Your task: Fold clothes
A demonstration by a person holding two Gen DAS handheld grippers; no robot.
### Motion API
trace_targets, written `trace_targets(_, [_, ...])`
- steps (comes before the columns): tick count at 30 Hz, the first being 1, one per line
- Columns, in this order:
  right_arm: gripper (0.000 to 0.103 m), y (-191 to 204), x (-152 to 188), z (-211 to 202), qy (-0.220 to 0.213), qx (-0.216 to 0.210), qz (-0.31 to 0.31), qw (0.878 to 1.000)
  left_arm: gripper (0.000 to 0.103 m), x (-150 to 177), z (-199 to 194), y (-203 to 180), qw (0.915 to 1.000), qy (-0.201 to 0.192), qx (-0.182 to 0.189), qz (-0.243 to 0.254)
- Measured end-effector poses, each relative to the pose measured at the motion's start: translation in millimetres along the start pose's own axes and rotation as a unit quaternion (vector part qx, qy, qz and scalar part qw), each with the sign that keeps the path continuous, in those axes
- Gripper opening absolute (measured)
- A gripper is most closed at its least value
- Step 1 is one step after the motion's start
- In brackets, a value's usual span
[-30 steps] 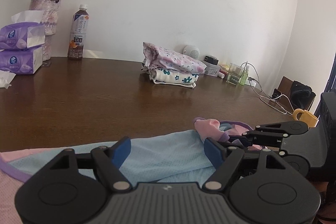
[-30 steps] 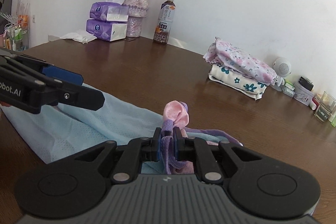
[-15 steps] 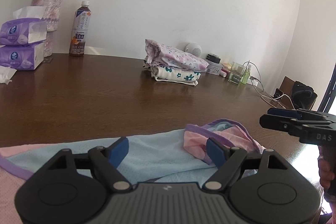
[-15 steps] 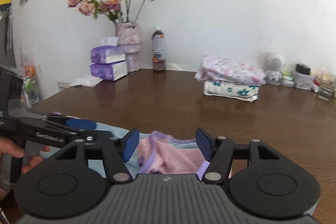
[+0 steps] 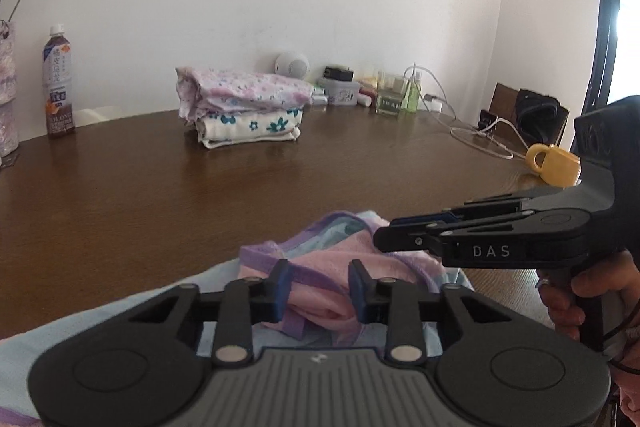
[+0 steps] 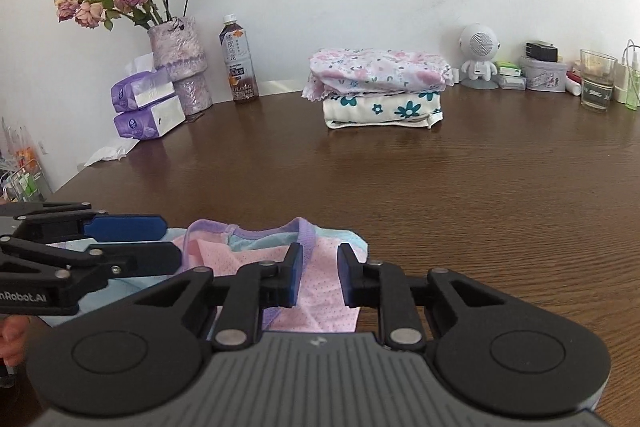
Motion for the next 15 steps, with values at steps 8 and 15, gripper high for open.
trace_targets(8, [0.020,11,11,14,0.030,-0.018,-0.019,0.999,0.014,12,18,-4,0.9994,0.034,0.004,0.008])
trace_targets(15, [0.020,11,5,-3,0.010,-0.017,-0.014,1.000,0.022,4,6,-8,0.9999,0.004,0.012,0.004])
Point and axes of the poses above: each gripper's, at about its wrist camera, not at the fingertips, and z roughly the way its jaws point, y to its left, x to its underside, the point moved 5 cm from there along z, roughly the way its jaws point, and after that the axes turned 4 degrees about -z, right-handed, at the moved point
